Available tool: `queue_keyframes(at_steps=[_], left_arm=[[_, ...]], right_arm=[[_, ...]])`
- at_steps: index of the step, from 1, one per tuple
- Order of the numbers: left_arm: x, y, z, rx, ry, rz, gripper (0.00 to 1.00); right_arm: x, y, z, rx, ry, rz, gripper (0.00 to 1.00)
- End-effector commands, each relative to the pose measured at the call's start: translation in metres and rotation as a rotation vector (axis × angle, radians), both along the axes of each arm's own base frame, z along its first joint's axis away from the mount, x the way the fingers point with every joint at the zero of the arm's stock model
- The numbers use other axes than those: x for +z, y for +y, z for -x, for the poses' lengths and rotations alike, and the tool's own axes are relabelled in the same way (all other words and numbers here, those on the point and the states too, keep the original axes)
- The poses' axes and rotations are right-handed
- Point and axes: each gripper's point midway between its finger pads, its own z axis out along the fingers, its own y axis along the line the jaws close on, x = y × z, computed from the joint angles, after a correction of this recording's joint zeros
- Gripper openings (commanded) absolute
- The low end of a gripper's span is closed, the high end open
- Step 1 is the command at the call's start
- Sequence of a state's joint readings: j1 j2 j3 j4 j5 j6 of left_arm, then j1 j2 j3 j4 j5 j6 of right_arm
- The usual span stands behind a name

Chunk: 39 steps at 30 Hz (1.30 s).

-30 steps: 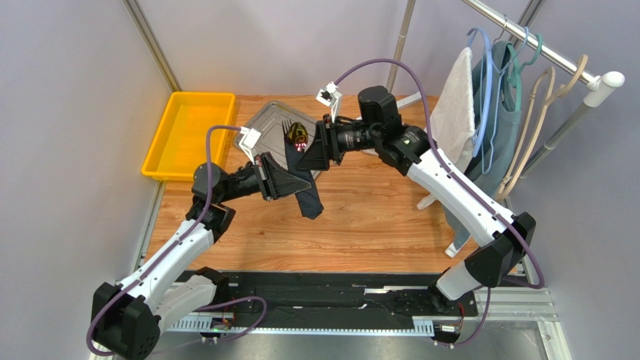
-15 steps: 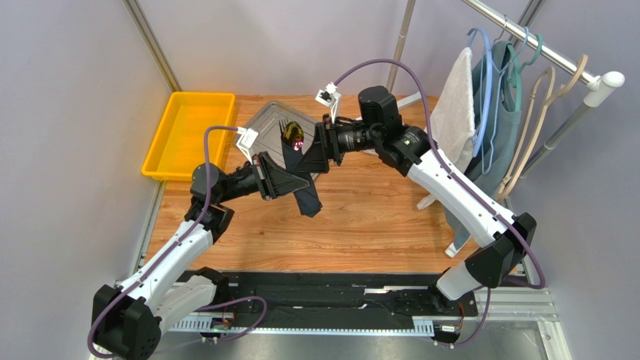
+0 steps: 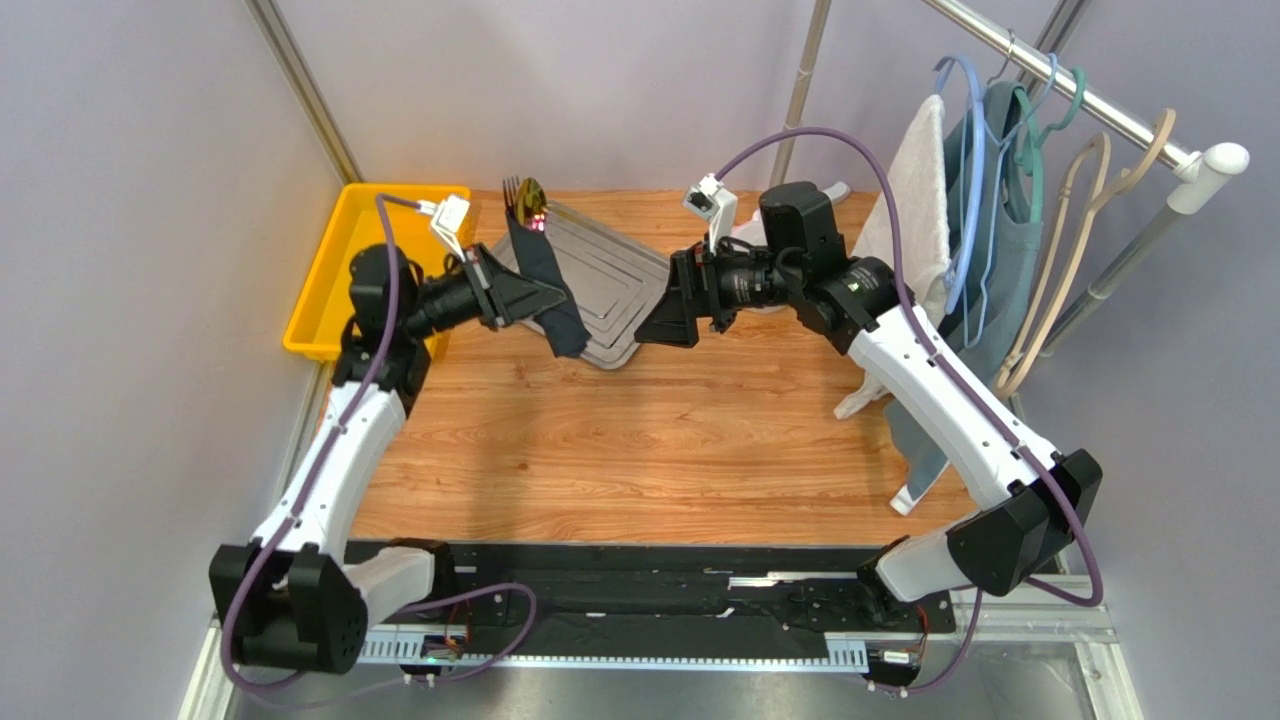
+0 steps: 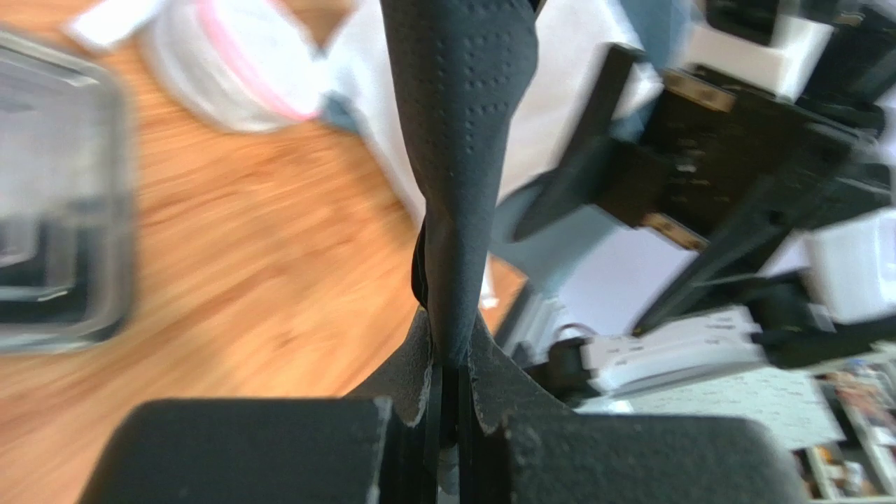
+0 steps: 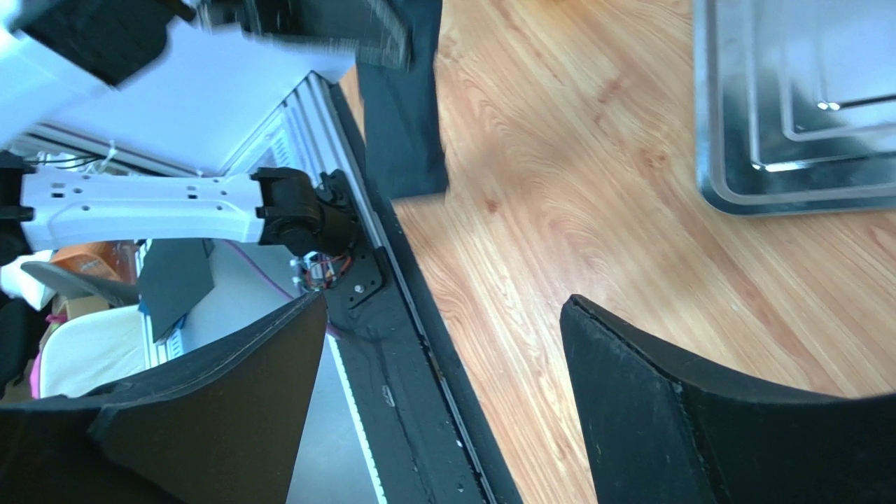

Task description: Place the utensils on the paper napkin and roll it up

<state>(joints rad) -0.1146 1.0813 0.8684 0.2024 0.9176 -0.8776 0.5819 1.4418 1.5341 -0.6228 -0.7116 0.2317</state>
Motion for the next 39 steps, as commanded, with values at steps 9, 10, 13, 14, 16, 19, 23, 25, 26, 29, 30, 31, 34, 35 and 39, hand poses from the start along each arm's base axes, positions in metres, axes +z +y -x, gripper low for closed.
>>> queue_keyframes(at_steps=[9,10,13,14,16,19,23,25,26,29,30,31,34,35,39], left_arm=[[-0.05,0.147,-0.103,0.114,0.033,-0.491,0.0],[-0.068,0.161,-0.112,0.122,0.099,-0.507,0.0],[-0.083,0.201,-0.139,0.155,0.098,-0.598,0.0],[-0.076,0.216,-0.149,0.166,0.048,-0.647,0.0],[-0.097,0.226,-0.158,0.131,0.099,-0.626,0.0],[-0.11,0.254,-0.18,0.172,0.069,-0.71,0.0],[-0.136,0.278,-0.197,0.195,0.086,-0.791,0.0],[-0.158,0.276,-0.196,0.136,0.14,-0.749,0.0],[-0.149,0.283,-0.202,0.131,0.098,-0.748,0.0],[-0.164,0.288,-0.208,0.109,0.13,-0.674,0.0],[-0.175,0.29,-0.21,0.103,0.145,-0.675,0.0],[-0.179,0.292,-0.212,0.101,0.145,-0.683,0.0],[-0.192,0.293,-0.213,0.077,0.153,-0.686,0.0],[-0.194,0.293,-0.213,0.067,0.145,-0.682,0.0],[-0.21,0.285,-0.205,0.019,0.193,-0.626,0.0]], right_arm=[[-0.019,-0.012,-0.008,-0.02,-0.003,0.049,0.86],[-0.02,-0.011,-0.008,-0.019,-0.001,0.049,0.86],[-0.026,-0.01,-0.008,-0.014,0.017,0.055,0.86],[-0.027,-0.009,-0.009,-0.014,0.02,0.057,0.85],[-0.03,-0.008,-0.009,-0.006,0.031,0.06,0.85],[-0.036,-0.007,-0.009,-0.002,0.051,0.067,0.84],[-0.045,-0.007,-0.009,0.003,0.077,0.08,0.84],[-0.047,-0.007,-0.009,0.005,0.087,0.08,0.83],[-0.049,-0.006,-0.01,0.007,0.094,0.081,0.83],[-0.05,-0.005,-0.009,0.012,0.11,0.077,0.83],[-0.051,-0.004,-0.009,0.011,0.115,0.078,0.83],[-0.051,-0.004,-0.009,0.013,0.115,0.078,0.83],[-0.054,-0.004,-0.008,0.015,0.124,0.081,0.82],[-0.055,-0.004,-0.008,0.016,0.127,0.081,0.82],[-0.06,-0.002,-0.009,0.023,0.142,0.086,0.82]])
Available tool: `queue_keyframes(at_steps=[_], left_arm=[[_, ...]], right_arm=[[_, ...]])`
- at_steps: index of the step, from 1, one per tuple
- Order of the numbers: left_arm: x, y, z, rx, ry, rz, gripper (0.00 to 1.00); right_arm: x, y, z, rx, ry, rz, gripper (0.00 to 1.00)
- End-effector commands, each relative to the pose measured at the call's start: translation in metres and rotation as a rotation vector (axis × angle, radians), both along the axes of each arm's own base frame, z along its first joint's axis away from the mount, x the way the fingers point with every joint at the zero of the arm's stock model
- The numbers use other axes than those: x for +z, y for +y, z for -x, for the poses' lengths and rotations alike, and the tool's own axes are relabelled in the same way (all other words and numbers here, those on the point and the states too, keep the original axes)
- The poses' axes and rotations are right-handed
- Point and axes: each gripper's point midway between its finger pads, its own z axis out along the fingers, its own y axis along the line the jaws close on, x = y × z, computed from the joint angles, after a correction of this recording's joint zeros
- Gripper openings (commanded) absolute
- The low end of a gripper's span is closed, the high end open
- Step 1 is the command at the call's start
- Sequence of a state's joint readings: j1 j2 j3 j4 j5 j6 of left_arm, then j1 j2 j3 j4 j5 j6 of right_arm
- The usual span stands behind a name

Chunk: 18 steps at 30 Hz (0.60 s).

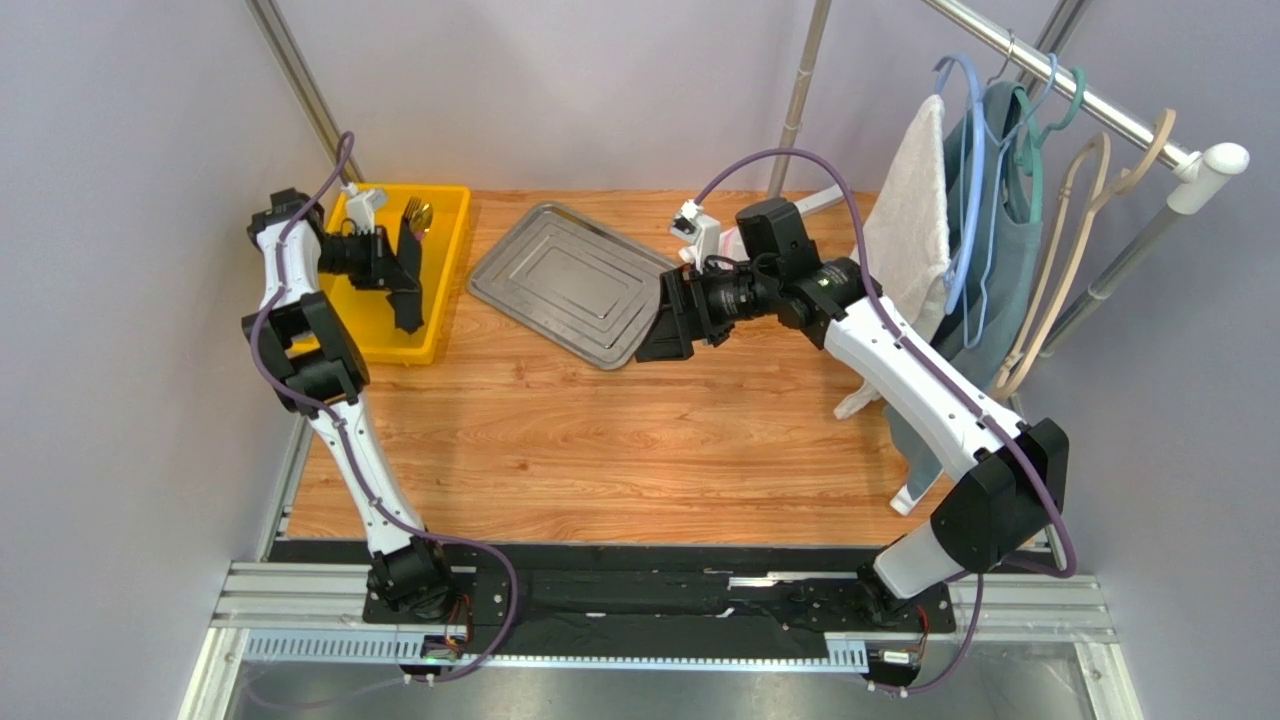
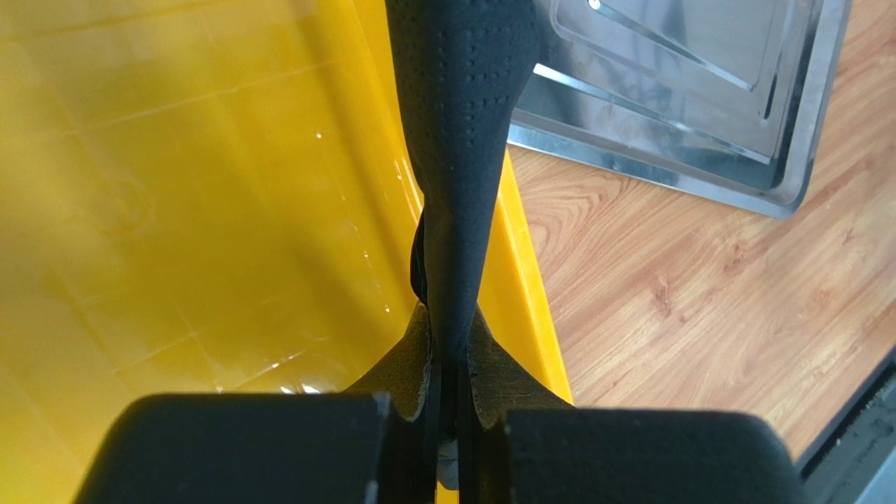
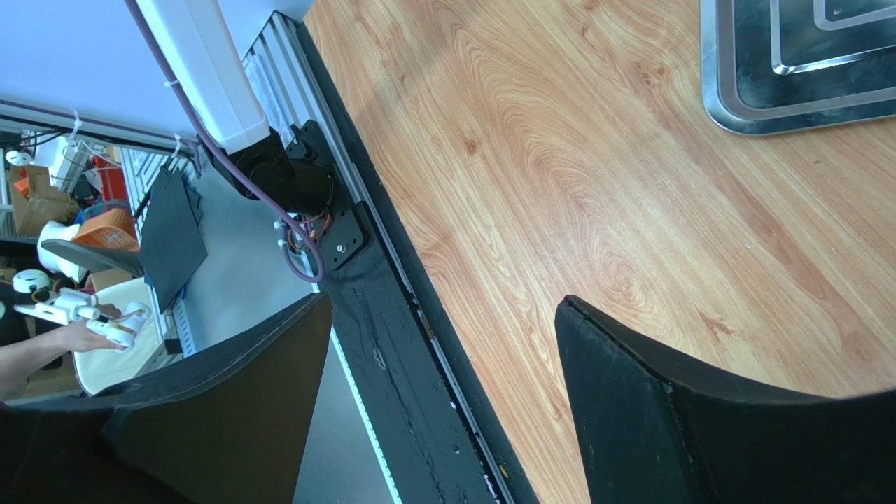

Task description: Place the utensils on the paper napkin and roll it up

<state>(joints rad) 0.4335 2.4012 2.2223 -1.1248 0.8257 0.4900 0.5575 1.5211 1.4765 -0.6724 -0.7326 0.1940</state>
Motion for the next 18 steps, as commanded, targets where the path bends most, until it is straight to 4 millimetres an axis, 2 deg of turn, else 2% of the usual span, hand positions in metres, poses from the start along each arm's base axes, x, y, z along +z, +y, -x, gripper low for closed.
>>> queue_keyframes(at_steps=[1,6,18], left_arm=[[0.013,-0.009,0.002,-0.069,-0.049,0.056,0.0],[-0.01,-0.013,0.009,-0.085,0.01,0.093,0.0],[-0.052,-0.013,0.008,-0.051,0.12,0.147,0.03]], right_arm=[[-0.003,0.002,-0.001,0.016,0.02,-0.012,0.81],[-0.005,0.004,-0.001,0.021,0.032,-0.015,0.8],[-0.01,0.005,-0.002,0.023,0.048,-0.008,0.8]])
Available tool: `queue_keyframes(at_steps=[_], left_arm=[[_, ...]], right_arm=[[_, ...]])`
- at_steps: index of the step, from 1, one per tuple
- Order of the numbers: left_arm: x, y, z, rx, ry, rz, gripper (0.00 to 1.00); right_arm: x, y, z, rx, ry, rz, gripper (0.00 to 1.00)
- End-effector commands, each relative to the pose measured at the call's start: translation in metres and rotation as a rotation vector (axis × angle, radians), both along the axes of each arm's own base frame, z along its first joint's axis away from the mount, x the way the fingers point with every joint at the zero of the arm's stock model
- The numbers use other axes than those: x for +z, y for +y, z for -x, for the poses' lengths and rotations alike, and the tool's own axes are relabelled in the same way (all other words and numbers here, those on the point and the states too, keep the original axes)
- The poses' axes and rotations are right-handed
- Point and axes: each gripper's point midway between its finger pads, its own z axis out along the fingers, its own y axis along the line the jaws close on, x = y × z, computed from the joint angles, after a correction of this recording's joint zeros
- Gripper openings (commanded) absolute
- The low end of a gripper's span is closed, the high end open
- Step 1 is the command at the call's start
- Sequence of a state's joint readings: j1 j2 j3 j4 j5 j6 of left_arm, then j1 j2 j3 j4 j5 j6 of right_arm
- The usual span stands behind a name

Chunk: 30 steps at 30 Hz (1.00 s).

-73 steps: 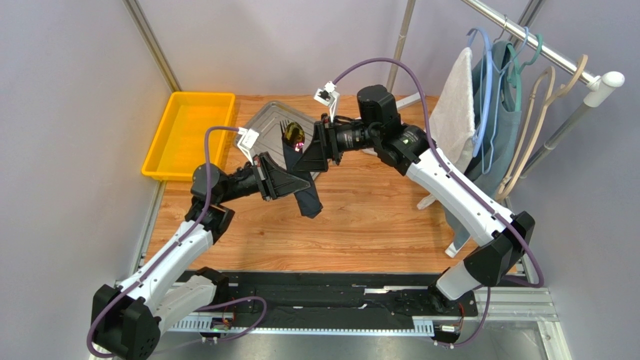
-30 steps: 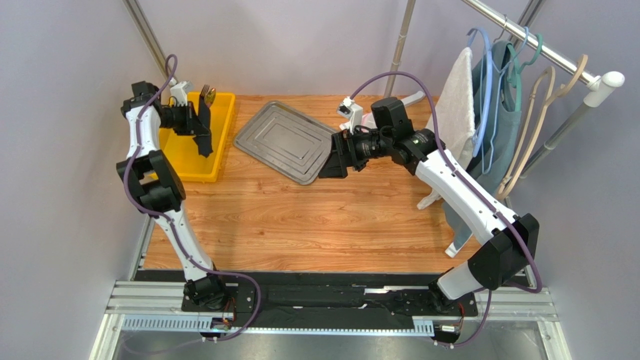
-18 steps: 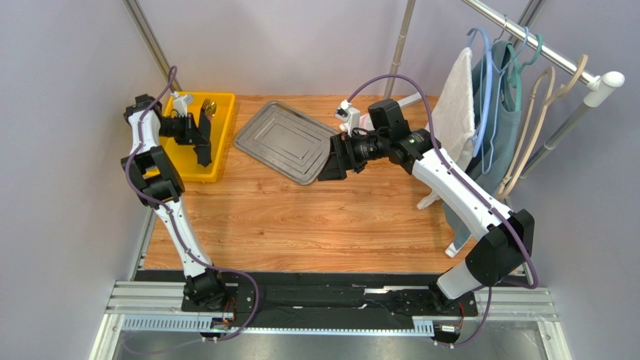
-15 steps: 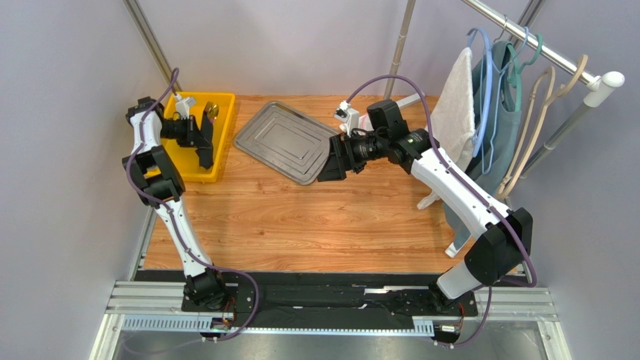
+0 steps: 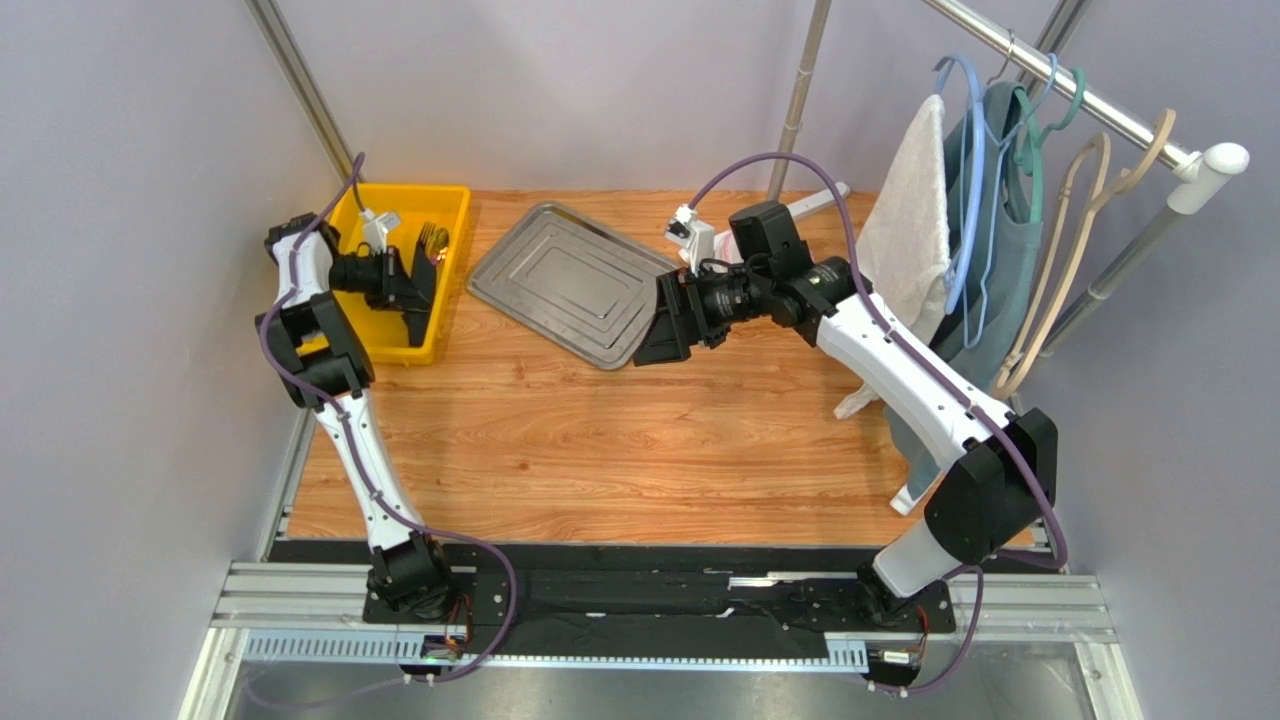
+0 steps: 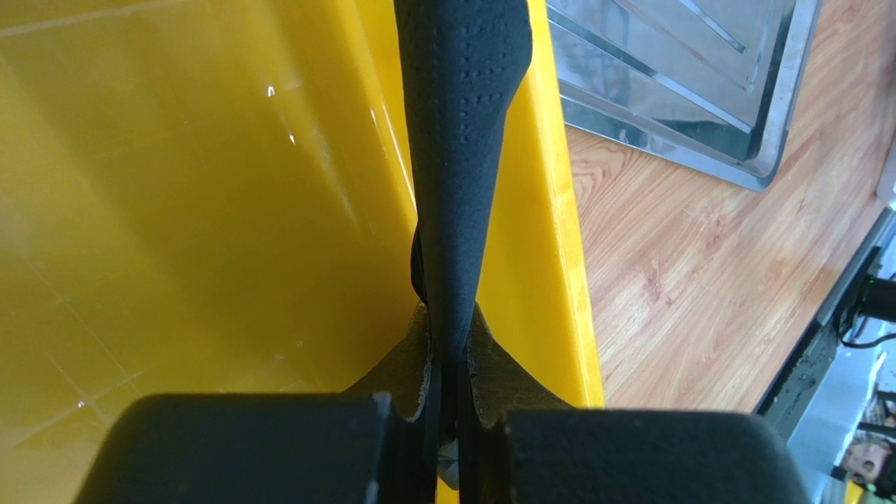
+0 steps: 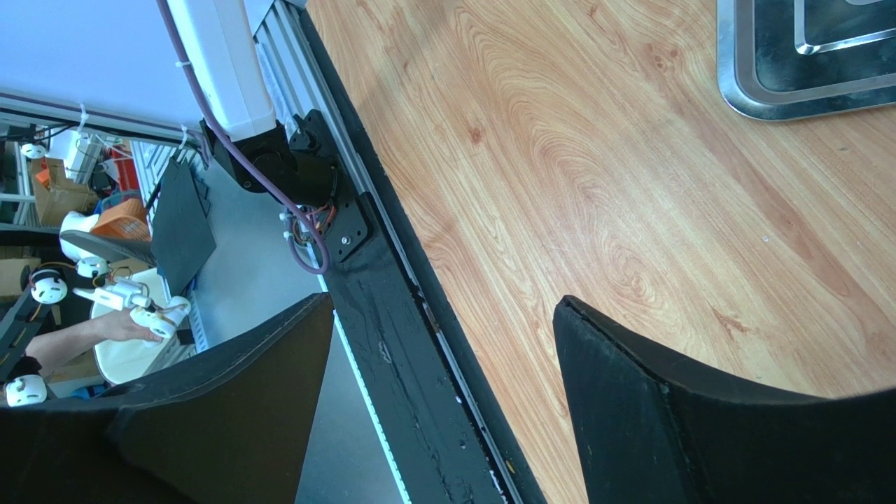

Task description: Place the utensils on the paper napkin and roll it up

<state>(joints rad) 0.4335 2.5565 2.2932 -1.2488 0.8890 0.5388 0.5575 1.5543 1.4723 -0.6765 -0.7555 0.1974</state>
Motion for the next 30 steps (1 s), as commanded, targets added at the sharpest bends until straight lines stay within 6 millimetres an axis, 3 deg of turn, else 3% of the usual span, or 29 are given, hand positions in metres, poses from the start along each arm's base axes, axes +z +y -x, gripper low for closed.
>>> queue_keyframes(at_steps=[1,8,12,17,26,30], left_arm=[[-0.006,0.001,-0.007,-0.007,-0.011,0.021,0.04],[-0.008,0.003,-0.013,0.028,0.008,0.02,0.06],[-0.009,0.002,-0.007,0.02,0.032,0.014,0.07],[-0.012,0.007,-0.006,0.05,0.041,-0.031,0.27],[-0.006,0.02,-0.009,0.087,0.045,-0.119,0.32],[0.002,0.024,-0.012,0.098,0.014,-0.141,0.4]], right_arm=[[0.002,0.002,-0.002,0.008,0.001,-0.017,0.8],[-0.001,0.003,-0.004,0.007,0.014,-0.015,0.8],[0.0,0.004,-0.004,0.007,0.014,-0.015,0.8],[0.0,0.004,-0.004,0.007,0.013,-0.015,0.8],[0.003,0.004,-0.004,0.007,0.014,-0.02,0.8],[0.004,0.004,-0.002,0.01,0.016,-0.022,0.8]])
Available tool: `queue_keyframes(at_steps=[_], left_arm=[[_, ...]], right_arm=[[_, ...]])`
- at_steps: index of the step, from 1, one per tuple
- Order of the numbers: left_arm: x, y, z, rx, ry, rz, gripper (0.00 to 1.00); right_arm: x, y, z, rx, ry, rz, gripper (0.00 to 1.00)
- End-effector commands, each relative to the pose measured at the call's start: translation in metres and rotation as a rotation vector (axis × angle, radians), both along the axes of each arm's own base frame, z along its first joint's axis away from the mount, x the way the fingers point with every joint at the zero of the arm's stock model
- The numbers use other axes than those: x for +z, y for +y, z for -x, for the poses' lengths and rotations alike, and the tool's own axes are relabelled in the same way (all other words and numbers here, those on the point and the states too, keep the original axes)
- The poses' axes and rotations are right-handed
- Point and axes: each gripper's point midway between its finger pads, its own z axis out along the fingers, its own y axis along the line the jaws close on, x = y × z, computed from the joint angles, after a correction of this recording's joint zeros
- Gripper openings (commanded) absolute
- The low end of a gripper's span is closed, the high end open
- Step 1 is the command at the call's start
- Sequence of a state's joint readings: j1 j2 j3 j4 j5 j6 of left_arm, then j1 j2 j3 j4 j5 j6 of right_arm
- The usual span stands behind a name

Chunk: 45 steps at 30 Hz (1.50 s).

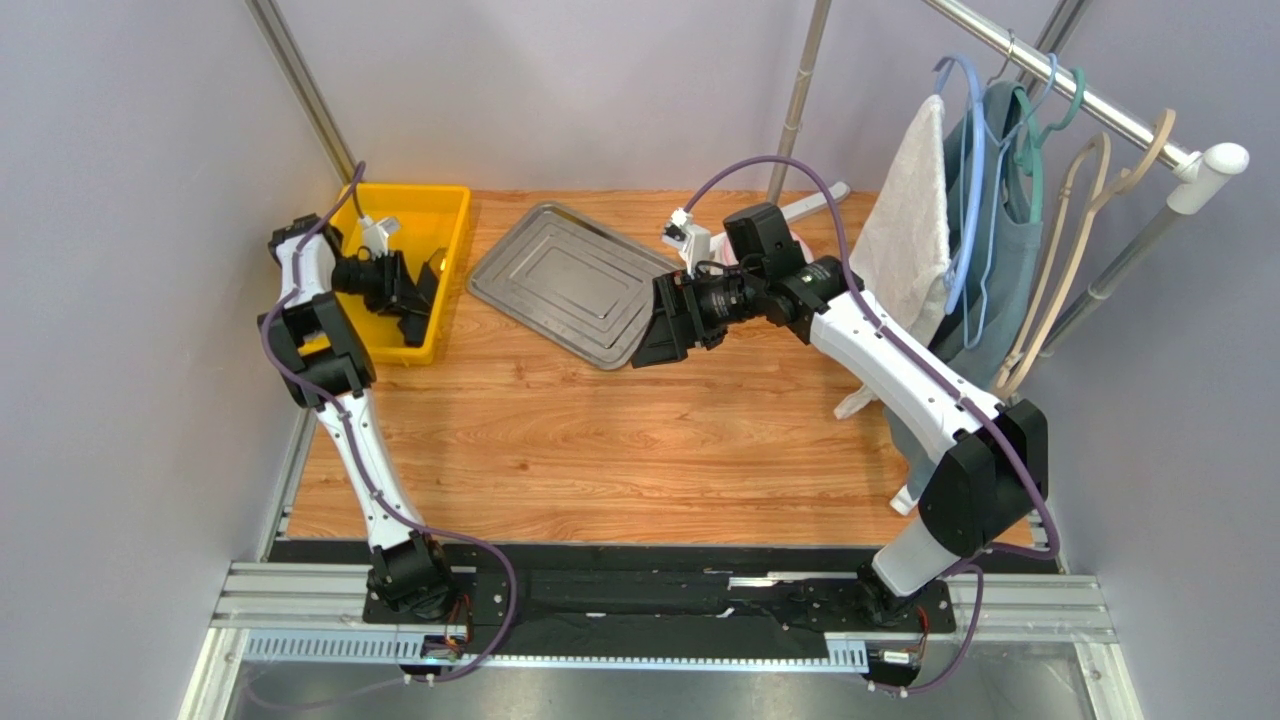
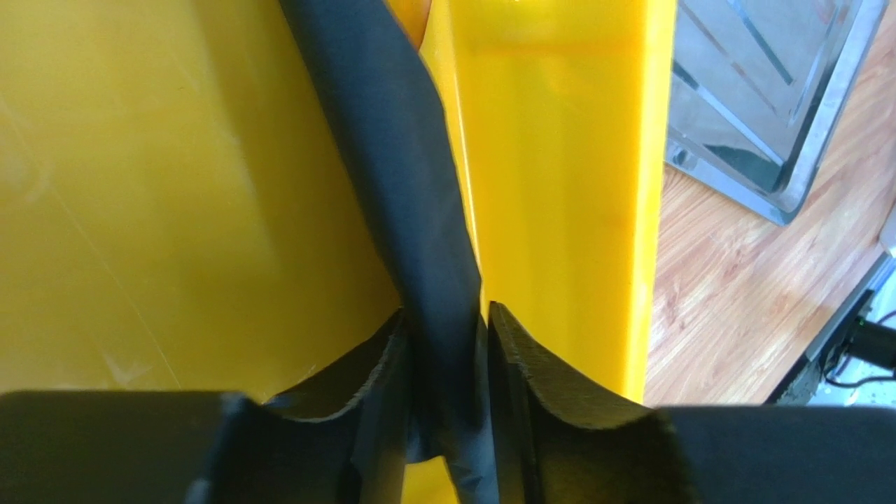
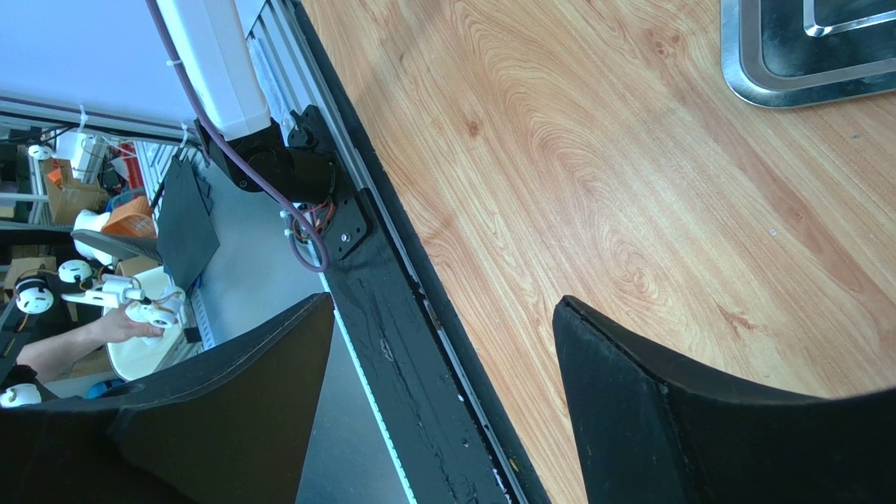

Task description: Place the utensils on the paper napkin and roll it up

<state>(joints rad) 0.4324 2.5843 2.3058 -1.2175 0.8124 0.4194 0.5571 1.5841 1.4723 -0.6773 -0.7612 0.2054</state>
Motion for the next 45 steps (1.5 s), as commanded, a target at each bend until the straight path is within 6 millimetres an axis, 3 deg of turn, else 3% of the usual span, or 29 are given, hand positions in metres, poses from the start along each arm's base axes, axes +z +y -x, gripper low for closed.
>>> queue_keyframes(at_steps=[1,8,17,20,25,36,40,41,45], left_arm=[[0.019,0.015,-0.01,0.012,-0.076,-0.112,0.43],[0.039,0.025,-0.019,0.032,-0.139,-0.186,0.47],[0.05,0.036,-0.02,0.048,-0.165,-0.26,0.49],[0.047,0.036,-0.018,0.042,-0.164,-0.261,0.47],[0.042,0.031,-0.014,0.029,-0.151,-0.24,0.33],[0.028,0.017,-0.006,-0.014,-0.12,-0.206,0.25],[0.044,0.016,-0.009,-0.004,-0.151,-0.201,0.34],[0.049,0.018,-0.01,0.013,-0.158,-0.202,0.42],[0.083,0.024,-0.016,0.053,-0.225,-0.234,0.57]], right_arm=[[0.014,0.001,0.0,0.009,-0.02,-0.034,0.8],[0.016,0.001,0.0,0.01,-0.02,-0.038,0.8],[0.017,0.001,0.002,0.013,-0.022,-0.039,0.8],[0.019,0.0,0.002,0.011,-0.028,-0.04,0.8],[0.019,0.0,0.002,0.008,-0.033,-0.037,0.8],[0.019,0.0,0.0,0.009,-0.033,-0.035,0.8],[0.019,-0.001,-0.002,0.003,-0.045,-0.029,0.8],[0.02,-0.002,-0.003,0.001,-0.052,-0.03,0.8],[0.024,-0.009,-0.011,-0.031,-0.084,-0.019,0.82]])
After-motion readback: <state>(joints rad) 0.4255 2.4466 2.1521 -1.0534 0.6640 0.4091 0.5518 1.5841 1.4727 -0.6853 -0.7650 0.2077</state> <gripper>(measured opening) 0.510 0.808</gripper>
